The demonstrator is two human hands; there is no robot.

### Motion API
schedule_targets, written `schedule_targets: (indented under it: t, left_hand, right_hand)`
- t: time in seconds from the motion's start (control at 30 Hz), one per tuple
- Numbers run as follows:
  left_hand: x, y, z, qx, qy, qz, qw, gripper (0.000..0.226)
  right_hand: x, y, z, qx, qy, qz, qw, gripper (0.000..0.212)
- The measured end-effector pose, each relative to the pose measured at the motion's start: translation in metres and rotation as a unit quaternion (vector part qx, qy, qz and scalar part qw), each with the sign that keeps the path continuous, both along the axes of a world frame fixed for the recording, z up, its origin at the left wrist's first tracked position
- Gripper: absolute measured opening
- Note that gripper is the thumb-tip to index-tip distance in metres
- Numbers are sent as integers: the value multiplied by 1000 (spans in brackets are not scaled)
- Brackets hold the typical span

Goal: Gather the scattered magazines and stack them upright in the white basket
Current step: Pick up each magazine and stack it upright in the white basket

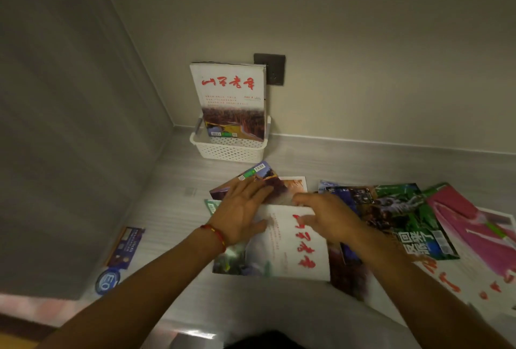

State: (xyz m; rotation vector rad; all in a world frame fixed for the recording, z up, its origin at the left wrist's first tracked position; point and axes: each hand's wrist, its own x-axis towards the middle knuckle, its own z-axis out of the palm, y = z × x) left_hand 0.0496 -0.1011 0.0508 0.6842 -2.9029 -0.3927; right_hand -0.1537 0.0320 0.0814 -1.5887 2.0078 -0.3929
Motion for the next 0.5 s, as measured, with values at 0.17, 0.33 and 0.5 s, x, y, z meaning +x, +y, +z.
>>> schedule_targets:
  t: [0.17, 0.33, 0.5]
  left_hand:
    - [-11, -5, 42, 288, 50, 35, 956, 44]
    - [-4, -7, 58, 442, 245, 173, 845, 27]
    - [18, -32, 77, 479, 291, 196, 805, 26]
  right_hand:
    - [-19, -31, 88, -106, -32, 39, 993, 22]
    - [-45, -41, 103, -324, -97, -150, 929, 28]
    - [-41, -57, 56, -118, -447, -316, 828, 49]
